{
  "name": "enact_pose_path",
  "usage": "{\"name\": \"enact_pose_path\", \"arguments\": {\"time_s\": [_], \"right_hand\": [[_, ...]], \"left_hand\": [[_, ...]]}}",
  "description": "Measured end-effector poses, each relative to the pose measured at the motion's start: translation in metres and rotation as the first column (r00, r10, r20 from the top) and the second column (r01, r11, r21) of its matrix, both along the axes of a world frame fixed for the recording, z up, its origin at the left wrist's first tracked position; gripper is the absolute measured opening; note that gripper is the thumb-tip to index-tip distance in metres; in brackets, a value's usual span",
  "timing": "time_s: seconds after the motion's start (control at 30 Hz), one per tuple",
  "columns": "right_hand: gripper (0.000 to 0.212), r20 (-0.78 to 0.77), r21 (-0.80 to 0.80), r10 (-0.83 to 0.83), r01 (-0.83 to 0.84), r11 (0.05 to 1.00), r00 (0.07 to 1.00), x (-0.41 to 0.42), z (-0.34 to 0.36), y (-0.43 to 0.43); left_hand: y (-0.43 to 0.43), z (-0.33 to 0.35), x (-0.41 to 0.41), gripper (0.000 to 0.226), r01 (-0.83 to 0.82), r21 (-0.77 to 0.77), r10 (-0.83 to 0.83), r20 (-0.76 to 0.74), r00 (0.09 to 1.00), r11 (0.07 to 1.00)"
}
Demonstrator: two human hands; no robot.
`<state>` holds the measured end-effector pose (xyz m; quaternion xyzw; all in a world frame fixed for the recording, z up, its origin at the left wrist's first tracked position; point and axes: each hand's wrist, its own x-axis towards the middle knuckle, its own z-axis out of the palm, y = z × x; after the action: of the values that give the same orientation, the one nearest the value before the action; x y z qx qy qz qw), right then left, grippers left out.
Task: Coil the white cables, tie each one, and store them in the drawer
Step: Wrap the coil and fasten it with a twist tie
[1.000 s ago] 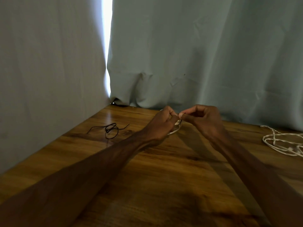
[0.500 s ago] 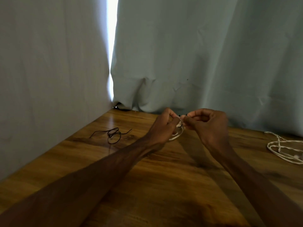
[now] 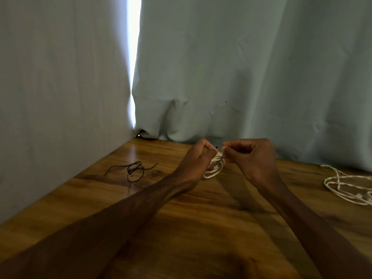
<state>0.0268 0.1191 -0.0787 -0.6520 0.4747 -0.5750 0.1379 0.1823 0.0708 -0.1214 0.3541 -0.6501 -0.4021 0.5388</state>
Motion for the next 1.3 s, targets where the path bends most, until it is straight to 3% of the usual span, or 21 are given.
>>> {"name": "enact_pose_path", "arguments": {"time_s": [0.33,0.8,1.03,1.3], "right_hand": [[0.010,0.195,0.239,0.130,-0.176,0.955,0.972,-0.004,0.018,0.007],[0.006,0.191,0.317,0.073,-0.132,0.939,0.979,-0.006,0.016,0.008],[0.006,0.218,0.315,0.063,-0.132,0.940,0.974,-0.005,0.014,0.007],[0.007,0.233,0.318,0.089,-0.163,0.934,0.968,-0.003,0.014,0.010]], "left_hand": [[0.000,0.006,0.002,0.013,0.130,0.018,-0.129,-0.070,0.989,0.991],[0.010,0.006,-0.003,0.017,0.095,-0.088,-0.093,0.022,0.995,0.992],[0.010,0.006,-0.002,0.008,0.041,-0.161,-0.030,0.070,0.997,0.986],[0.009,0.006,0.000,0.007,-0.004,-0.157,0.019,0.092,0.996,0.988]]}}
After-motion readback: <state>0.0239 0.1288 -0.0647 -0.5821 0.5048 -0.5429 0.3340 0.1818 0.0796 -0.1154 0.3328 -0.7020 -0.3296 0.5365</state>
